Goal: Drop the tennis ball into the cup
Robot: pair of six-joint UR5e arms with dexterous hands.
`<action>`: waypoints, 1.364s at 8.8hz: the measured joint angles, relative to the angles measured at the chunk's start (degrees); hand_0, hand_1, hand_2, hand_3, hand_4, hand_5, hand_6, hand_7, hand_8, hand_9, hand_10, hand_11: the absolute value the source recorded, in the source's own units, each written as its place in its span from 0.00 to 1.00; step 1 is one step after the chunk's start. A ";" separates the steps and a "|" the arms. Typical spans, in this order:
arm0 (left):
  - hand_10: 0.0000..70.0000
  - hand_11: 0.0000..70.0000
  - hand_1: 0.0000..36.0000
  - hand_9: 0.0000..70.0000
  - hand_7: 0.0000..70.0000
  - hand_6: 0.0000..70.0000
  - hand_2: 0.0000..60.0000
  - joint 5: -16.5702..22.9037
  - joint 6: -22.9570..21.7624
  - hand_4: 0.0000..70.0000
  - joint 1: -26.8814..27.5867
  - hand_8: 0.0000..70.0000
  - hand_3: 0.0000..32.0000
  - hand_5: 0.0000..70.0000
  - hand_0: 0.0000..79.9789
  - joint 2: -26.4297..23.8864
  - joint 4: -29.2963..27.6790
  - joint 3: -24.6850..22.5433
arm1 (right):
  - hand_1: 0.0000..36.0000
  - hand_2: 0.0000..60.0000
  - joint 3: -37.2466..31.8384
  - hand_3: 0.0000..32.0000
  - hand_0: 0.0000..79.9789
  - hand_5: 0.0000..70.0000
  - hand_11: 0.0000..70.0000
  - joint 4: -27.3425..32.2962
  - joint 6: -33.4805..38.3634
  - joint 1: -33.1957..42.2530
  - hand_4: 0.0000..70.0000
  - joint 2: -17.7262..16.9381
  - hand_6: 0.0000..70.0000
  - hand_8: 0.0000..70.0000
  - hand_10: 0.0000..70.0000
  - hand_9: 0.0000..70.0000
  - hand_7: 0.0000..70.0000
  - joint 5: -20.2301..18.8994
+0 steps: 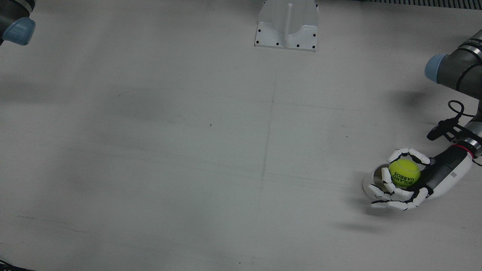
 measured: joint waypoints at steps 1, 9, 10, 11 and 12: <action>0.13 0.23 0.94 0.10 0.18 0.65 0.83 0.01 -0.02 0.00 -0.29 0.36 0.97 0.31 0.76 -0.05 -0.10 -0.20 | 0.00 0.00 0.00 0.00 0.00 0.00 0.00 0.00 0.00 0.01 0.00 0.00 0.00 0.00 0.00 0.00 0.00 0.00; 0.12 0.19 0.58 0.05 0.14 0.51 0.58 -0.03 0.22 0.00 -1.15 0.29 1.00 0.24 0.62 0.07 -0.18 -0.77 | 0.00 0.00 0.08 0.00 0.00 0.00 0.00 0.00 0.00 0.01 0.00 0.00 0.00 0.00 0.00 0.00 0.00 0.00; 0.11 0.19 0.56 0.05 0.16 0.35 0.51 -0.05 0.30 0.00 -1.15 0.25 1.00 0.20 0.61 0.21 -0.18 -0.70 | 0.00 0.00 0.09 0.00 0.00 0.00 0.00 0.00 0.00 0.01 0.00 0.00 0.00 0.00 0.00 0.00 0.00 0.00; 0.11 0.19 0.55 0.04 0.14 0.40 0.53 -0.05 0.35 0.00 -1.19 0.26 1.00 0.21 0.61 0.39 -0.26 -0.60 | 0.00 0.00 0.09 0.00 0.00 0.00 0.00 0.00 0.00 0.01 0.00 0.00 0.00 0.00 0.00 0.00 0.00 0.00; 0.12 0.20 0.57 0.04 0.14 0.40 0.53 -0.06 0.41 0.00 -1.21 0.25 1.00 0.21 0.62 0.95 -0.73 -0.42 | 0.00 0.00 0.09 0.00 0.00 0.00 0.00 0.00 0.00 0.01 0.00 0.00 0.00 0.00 0.00 0.00 0.00 0.00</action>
